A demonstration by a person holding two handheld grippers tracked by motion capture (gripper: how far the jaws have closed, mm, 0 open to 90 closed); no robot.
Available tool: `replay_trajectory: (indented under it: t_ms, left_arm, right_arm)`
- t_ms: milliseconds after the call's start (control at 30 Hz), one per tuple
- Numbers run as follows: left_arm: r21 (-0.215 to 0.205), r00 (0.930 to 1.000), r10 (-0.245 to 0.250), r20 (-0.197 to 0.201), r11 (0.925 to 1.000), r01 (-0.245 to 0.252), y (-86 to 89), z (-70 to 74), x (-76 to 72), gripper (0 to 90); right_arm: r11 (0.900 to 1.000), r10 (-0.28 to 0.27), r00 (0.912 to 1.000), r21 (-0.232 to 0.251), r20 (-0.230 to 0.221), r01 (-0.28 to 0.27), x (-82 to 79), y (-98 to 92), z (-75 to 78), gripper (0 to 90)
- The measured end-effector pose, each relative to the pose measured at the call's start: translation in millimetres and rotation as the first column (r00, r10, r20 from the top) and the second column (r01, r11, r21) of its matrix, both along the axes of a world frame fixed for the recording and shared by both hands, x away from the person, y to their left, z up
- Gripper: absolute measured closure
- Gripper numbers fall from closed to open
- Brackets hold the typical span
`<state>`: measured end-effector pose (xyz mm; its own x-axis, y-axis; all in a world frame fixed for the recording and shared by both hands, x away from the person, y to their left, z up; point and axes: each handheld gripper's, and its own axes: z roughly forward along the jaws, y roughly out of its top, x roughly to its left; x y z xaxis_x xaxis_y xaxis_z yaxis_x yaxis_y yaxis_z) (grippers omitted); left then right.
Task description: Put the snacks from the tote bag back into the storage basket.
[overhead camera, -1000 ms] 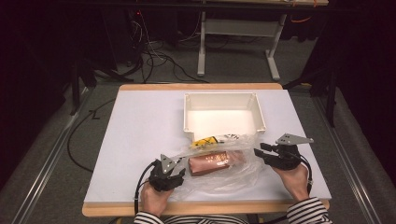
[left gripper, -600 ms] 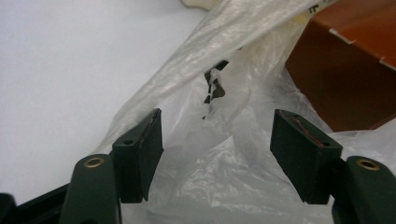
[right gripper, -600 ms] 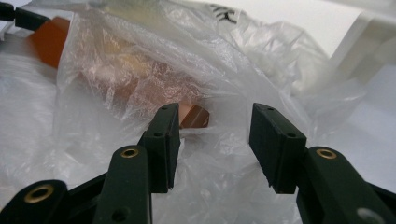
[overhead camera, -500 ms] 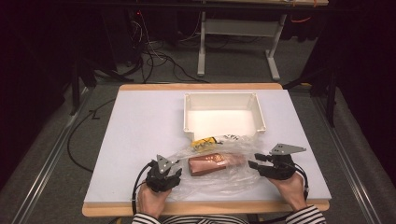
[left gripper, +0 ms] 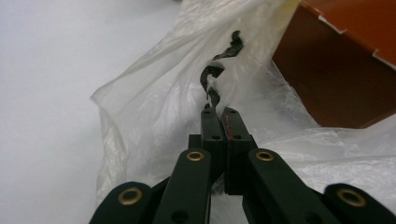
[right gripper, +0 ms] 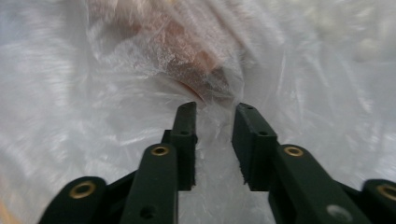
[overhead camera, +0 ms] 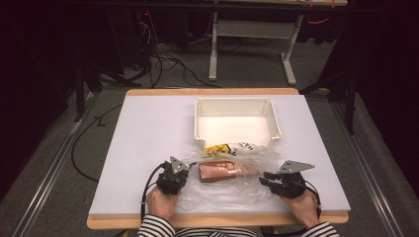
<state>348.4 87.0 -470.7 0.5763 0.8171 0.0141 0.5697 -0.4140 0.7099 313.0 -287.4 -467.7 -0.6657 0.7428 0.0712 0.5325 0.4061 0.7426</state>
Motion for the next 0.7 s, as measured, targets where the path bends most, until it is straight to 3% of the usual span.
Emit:
replay_trajectory:
  t_ms: [167, 233, 300, 533, 700]
  left_arm:
    - [-0.051, 0.9993, 0.028, 0.026, 0.9984, -0.026, 5.0, 5.7, 9.5, 89.7]
    - [-0.074, 0.9994, 0.019, 0.029, 0.9971, -0.017, 4.9, 3.1, 9.1, 89.0]
    - [-0.101, 0.9995, 0.006, 0.032, 0.9949, -0.002, 4.9, 1.7, 5.2, 84.9]
    - [-0.159, 0.9984, 0.006, 0.056, 0.9873, 0.003, 7.2, 4.4, -7.5, 62.2]
    - [-0.154, 0.9986, 0.007, 0.053, 0.9881, 0.001, 3.2, -2.3, -10.4, 56.9]
  right_arm:
    - [0.997, 0.067, 0.9975, -0.034, -0.022, -0.068, -5.8, 14.0, -4.7, 78.6]
    - [0.996, 0.079, 0.9965, -0.038, -0.027, -0.08, -5.9, 17.3, -4.4, 77.0]
    - [0.997, 0.074, 0.9968, -0.031, -0.031, -0.075, -6.1, 18.5, -2.1, 69.5]
    - [0.998, 0.041, 0.9984, 0.046, 0.04, -0.042, -13.4, 11.3, 27.2, 58.0]
    - [0.997, 0.024, 0.995, 0.071, 0.097, -0.031, -11.3, 7.5, 48.8, 51.4]
